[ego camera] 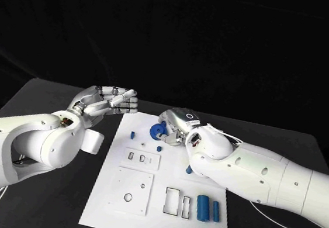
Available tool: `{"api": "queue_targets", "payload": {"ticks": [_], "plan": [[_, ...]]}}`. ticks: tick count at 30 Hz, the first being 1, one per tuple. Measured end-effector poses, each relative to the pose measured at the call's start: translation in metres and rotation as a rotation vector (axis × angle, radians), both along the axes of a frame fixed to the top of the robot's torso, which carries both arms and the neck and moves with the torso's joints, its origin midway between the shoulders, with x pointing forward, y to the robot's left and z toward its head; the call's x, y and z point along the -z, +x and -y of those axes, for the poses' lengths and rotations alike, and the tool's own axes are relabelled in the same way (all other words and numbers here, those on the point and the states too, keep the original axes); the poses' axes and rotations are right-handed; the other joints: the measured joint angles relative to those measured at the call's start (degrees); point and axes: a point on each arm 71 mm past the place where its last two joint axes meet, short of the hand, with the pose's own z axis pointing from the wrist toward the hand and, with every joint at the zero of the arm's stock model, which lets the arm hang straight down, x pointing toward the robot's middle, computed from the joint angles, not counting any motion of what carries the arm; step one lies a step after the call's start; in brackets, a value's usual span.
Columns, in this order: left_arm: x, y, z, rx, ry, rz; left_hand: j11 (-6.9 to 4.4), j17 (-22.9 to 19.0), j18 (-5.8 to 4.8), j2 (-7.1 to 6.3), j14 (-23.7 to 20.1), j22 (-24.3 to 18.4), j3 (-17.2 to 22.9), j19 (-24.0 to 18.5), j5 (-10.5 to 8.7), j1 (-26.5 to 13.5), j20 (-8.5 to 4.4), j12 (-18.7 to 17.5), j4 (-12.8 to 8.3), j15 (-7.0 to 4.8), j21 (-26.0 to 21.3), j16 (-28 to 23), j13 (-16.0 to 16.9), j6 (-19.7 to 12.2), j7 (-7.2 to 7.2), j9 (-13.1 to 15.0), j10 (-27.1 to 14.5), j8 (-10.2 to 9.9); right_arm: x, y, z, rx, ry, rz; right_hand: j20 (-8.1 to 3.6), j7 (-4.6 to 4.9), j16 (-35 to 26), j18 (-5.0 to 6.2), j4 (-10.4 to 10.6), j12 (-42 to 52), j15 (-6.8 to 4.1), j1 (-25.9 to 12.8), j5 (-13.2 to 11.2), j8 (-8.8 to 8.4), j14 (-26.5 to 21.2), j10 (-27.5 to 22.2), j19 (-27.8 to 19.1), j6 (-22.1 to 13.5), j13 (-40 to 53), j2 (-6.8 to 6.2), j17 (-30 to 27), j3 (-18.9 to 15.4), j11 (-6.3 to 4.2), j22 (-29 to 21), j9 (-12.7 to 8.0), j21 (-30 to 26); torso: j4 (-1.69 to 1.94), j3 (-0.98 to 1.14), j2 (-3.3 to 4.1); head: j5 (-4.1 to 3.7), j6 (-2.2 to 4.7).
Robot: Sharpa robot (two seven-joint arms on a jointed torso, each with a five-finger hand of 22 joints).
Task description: Assemble the parts on the task board
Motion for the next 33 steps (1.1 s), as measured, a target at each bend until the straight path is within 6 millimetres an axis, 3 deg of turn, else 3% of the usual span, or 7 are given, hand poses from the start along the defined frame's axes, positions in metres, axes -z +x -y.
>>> {"api": "queue_targets", "payload": {"ticks": [10,25,33], "plan": [[0.0,0.0,0.0,0.001,0.001,-0.002,-0.01,0.0,0.0,0.0,0.0,-0.07,0.0,0.0,0.0,0.0,0.0,-0.2,0.0,0.0,0.0,-0.01,0.0,0.0,0.0,0.0,-0.01,-0.24,0.003,0.002,0.004,0.013,0.001,-0.05,0.4,-0.67,0.0,0.0,4.97,0.16,0.0,-2.63,1.94,1.35,0.0,0.0,0.02,2.37,-0.01,0.99,0.0,-3.96,0.0,0.01,-0.15,0.0,0.0,-0.02,-0.04,-0.01,-0.04],[0.0,0.0,0.0,0.001,0.001,-0.004,-0.02,-0.04,0.0,0.0,0.0,-0.11,0.0,0.0,0.0,0.0,0.0,-0.2,0.0,0.0,0.0,-0.22,0.0,0.0,0.0,-0.05,-0.02,-0.24,0.006,0.004,0.013,0.024,-0.018,-0.097,0.18,-0.79,0.0,0.01,6.08,0.53,0.0,-2.93,2.16,1.78,0.0,0.0,0.23,2.89,-0.02,1.28,0.0,-4.26,-0.01,0.0,-0.01,0.28,0.02,-0.01,-0.01,0.11,-0.07],[0.001,0.001,-0.002,-0.003,0.003,-0.004,-0.02,-0.04,0.0,0.0,0.0,-0.17,-0.32,0.0,0.0,0.0,0.0,-0.2,0.0,0.0,0.0,-0.22,0.0,0.0,0.0,-0.05,-0.02,-0.24,0.001,-0.007,0.032,0.024,0.023,-0.082,-0.03,-0.99,0.0,0.01,6.23,1.18,-0.01,-2.66,3.61,2.02,0.0,0.22,0.44,3.11,-0.02,1.54,0.0,-4.11,-0.22,-0.01,0.06,0.5,-0.03,0.04,-0.03,0.16,0.03]]}}
